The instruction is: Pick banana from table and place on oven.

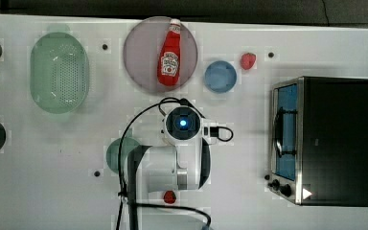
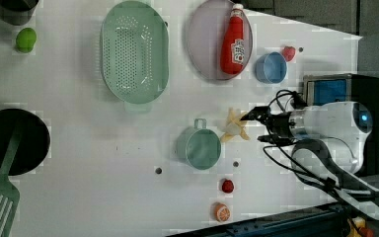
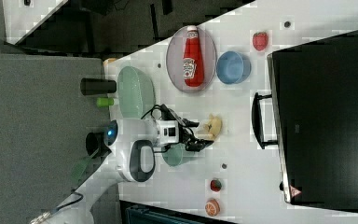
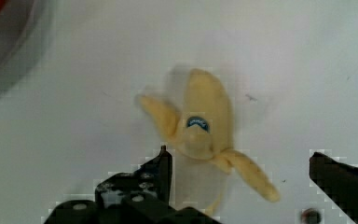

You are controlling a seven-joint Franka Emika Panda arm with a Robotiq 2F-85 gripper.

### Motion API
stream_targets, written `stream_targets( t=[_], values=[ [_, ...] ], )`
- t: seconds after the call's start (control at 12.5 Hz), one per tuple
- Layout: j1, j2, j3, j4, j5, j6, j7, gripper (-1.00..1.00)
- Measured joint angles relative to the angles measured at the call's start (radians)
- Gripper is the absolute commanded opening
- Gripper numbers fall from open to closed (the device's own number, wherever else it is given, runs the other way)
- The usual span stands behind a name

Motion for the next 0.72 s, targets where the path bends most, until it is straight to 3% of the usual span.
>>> stream_targets(
  t=[0.24, 0.72],
  values=[
    [0.011, 0.062, 0.008, -0.010, -0.008, 0.031, 0.031, 0.92],
    [0.009, 0.117, 0.036, -0.023, -0.018, 0.125, 0.074, -0.48]
  ],
)
